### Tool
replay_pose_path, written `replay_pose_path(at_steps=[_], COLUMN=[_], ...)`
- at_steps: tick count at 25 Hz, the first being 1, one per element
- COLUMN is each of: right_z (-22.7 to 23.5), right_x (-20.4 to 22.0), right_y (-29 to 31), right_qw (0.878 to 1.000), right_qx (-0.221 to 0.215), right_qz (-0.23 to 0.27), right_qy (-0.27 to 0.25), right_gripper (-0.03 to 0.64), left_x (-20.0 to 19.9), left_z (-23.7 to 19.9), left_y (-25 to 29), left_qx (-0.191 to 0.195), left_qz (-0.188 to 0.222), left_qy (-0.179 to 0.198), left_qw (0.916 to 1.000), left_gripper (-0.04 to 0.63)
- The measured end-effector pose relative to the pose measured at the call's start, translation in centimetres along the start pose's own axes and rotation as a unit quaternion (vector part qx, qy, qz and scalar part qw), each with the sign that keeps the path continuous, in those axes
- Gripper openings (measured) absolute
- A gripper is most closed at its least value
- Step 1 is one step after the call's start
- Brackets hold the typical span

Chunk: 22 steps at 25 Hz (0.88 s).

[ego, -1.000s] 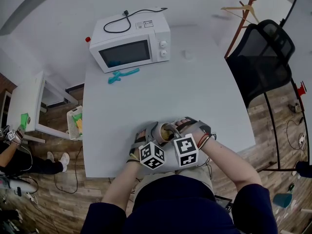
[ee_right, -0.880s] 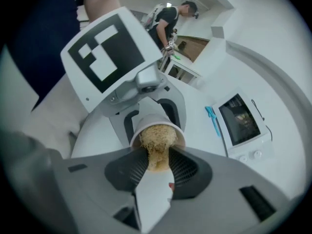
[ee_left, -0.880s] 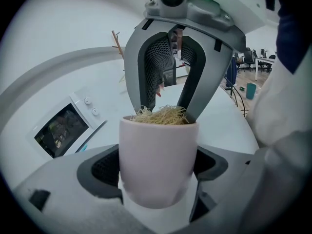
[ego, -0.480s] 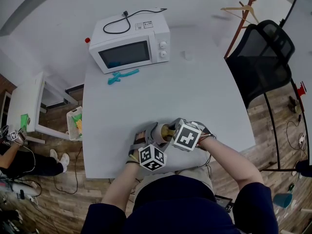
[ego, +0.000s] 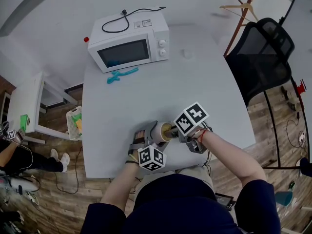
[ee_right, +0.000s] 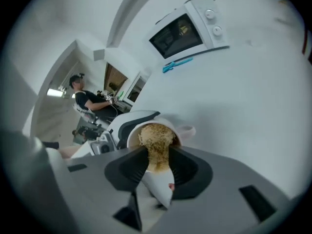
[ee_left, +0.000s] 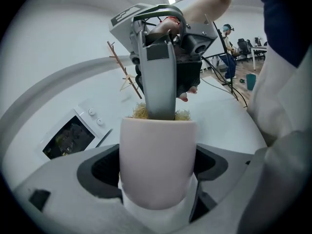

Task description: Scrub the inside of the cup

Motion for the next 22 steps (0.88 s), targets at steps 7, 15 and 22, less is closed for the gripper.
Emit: replay_pose_path(at_steps=[7,15,22], right_z=[1.2,1.7,1.4], right_x=[0.7,1.3,1.4], right_y=[0.6,1.3,1.0], right_qw=[0.984,0.963,0.966], right_qx=[-0.075,-0.116,-0.108], right_qz=[-0.004,0.002,0.014], right_qy=[0.163,0.244,0.236], right_gripper=[0.135,0.133,0.134], left_x=[0.2,0.7,1.4], left_z=[0.2,0.4,0.2], left_y=[-0.2,-0.3,0.0], left_qx=[-0.008,-0.01,-0.008], left_qz=[0.008,0.012,0.022], left_qy=[0.028,0.033,0.013], left_qw=[0.9995,0.9993,0.9996], left_gripper=[0.431,0.431,0.431])
Point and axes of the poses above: the fingertips, and each gripper's own axes: y forward along the fingers, z to its right, x out of its underside, the point moved 10 cm from there along -y, backward along the fingers, and after that the axes turned 6 degrees about -z, right-handed, at the moved point
